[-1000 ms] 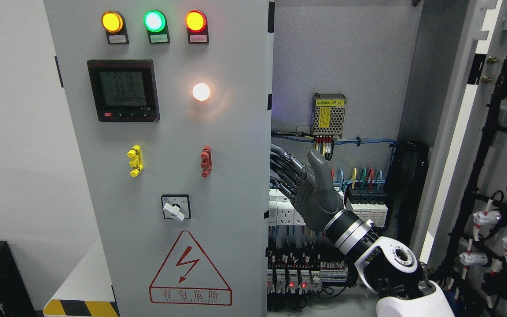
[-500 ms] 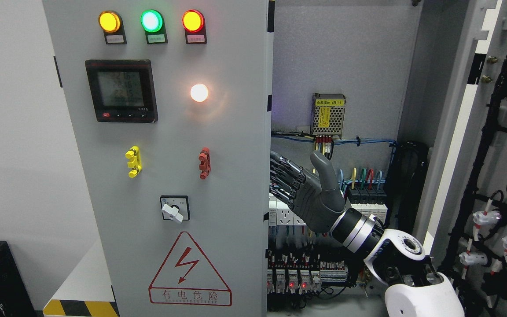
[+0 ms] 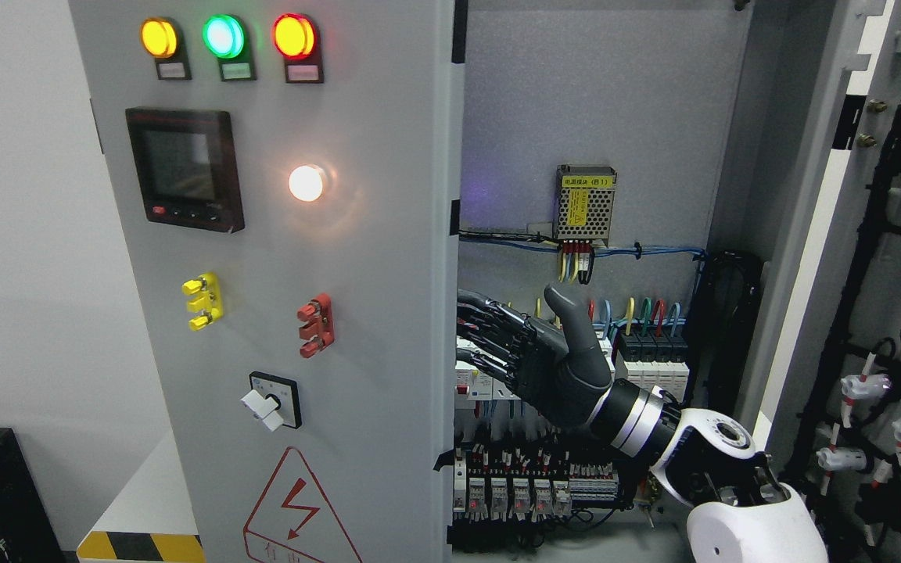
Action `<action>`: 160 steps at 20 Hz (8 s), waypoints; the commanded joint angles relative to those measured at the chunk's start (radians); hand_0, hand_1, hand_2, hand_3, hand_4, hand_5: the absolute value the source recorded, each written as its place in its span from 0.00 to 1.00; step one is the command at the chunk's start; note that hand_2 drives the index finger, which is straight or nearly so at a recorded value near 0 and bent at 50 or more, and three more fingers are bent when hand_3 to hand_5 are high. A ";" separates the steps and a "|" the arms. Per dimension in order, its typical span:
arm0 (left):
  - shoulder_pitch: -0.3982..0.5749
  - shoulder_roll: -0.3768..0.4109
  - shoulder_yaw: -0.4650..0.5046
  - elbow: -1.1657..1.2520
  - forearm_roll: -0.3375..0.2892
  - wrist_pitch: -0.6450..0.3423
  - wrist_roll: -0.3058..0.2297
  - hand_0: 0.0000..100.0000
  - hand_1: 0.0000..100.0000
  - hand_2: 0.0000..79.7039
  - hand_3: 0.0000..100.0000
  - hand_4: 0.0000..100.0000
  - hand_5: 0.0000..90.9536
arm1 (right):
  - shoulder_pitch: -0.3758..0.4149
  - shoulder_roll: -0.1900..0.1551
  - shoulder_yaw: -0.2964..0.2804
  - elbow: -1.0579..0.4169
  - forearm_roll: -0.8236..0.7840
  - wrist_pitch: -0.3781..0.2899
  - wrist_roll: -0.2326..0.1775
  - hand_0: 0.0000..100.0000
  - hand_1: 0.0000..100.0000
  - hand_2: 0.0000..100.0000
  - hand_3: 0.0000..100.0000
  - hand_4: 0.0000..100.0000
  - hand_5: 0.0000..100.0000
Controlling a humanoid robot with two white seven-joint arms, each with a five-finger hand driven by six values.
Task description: Open door with both hands
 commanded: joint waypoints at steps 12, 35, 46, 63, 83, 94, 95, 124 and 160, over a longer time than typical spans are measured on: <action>-0.023 0.000 0.000 0.000 0.000 0.000 0.002 0.00 0.00 0.00 0.00 0.00 0.00 | 0.228 -0.027 0.356 -0.364 -0.127 0.004 0.004 0.00 0.00 0.00 0.00 0.00 0.00; -0.023 0.000 0.000 0.000 0.000 0.000 0.002 0.00 0.00 0.00 0.00 0.00 0.00 | 0.214 0.154 0.633 -0.378 0.013 0.003 -0.007 0.00 0.00 0.00 0.00 0.00 0.00; -0.023 0.000 0.000 0.000 0.000 0.000 0.002 0.00 0.00 0.00 0.00 0.00 0.00 | 0.214 0.246 0.645 -0.314 0.131 0.001 -0.007 0.00 0.00 0.00 0.00 0.00 0.00; 0.047 0.014 -0.274 -0.609 0.009 -0.018 -0.071 0.00 0.00 0.00 0.00 0.00 0.00 | 0.689 -0.143 0.079 -0.626 0.122 -0.265 -0.008 0.00 0.00 0.00 0.00 0.00 0.00; 0.123 0.331 -0.531 -1.825 0.008 -0.912 -0.154 0.00 0.00 0.00 0.00 0.00 0.00 | 1.125 -0.150 -0.272 -0.811 0.095 -0.919 -0.172 0.00 0.00 0.00 0.00 0.00 0.00; 0.031 0.347 -0.347 -2.029 0.061 -1.317 0.013 0.00 0.00 0.00 0.00 0.00 0.00 | 1.065 -0.255 -0.396 -0.803 -0.176 -0.913 -0.346 0.00 0.00 0.00 0.00 0.00 0.00; 0.018 0.360 -0.338 -2.049 0.075 -1.319 0.013 0.00 0.00 0.00 0.00 0.00 0.00 | 1.065 -0.269 -0.400 -0.801 -0.177 -0.913 -0.347 0.00 0.00 0.00 0.00 0.00 0.00; 0.196 0.600 0.275 -1.959 0.440 -1.414 0.021 0.00 0.00 0.00 0.00 0.00 0.00 | 1.188 -0.281 -0.639 -0.582 -0.427 -0.913 -0.350 0.00 0.00 0.00 0.00 0.00 0.00; -0.111 0.790 0.187 -1.460 0.557 -1.402 0.033 0.00 0.00 0.00 0.00 0.00 0.00 | 1.455 -0.321 -0.224 -0.719 -0.342 -0.921 -0.208 0.00 0.00 0.00 0.00 0.00 0.00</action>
